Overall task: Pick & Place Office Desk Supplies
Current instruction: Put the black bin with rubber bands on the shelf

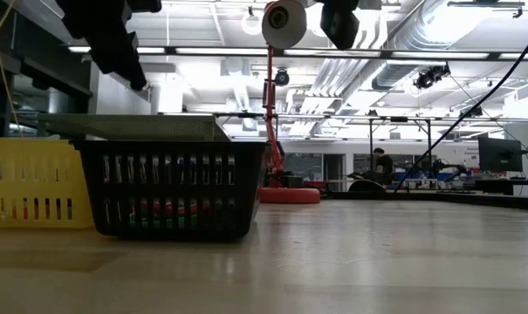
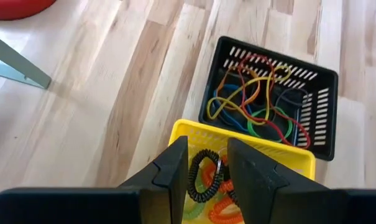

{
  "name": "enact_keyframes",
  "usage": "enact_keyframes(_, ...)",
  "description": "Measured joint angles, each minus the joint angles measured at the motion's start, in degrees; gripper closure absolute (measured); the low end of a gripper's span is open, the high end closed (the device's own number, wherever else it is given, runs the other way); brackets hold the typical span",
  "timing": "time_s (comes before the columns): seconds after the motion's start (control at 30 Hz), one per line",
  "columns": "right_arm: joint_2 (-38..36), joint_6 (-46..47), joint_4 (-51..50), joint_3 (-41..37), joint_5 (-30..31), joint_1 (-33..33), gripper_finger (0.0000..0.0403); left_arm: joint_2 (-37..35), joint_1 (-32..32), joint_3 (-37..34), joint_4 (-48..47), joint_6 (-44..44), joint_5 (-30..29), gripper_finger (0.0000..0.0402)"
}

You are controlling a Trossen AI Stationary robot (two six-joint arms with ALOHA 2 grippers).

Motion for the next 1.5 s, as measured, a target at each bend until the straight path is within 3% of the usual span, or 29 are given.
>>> enact_keyframes(1.03, 0.00, -0.07, -0.07, 0.00, 0.67, -0.25, 0.0316, -0.21, 0.66, 0.00, 0.49, -0.04, -0.08, 0.0294)
enact_keyframes(1.2, 0.00, -0.34, -0.07, 0.00, 0.66, -0.25, 0.0316, -0.21, 0.65, 0.00, -4.57, 1.65, 4.17, 0.0294)
enact_keyframes(1.5, 0.00, -3.02, -0.09, 0.00, 0.63, -0.25, 0.0316, -0.21, 0.66, 0.00, -16.82, 1.68, 4.31, 0.0294)
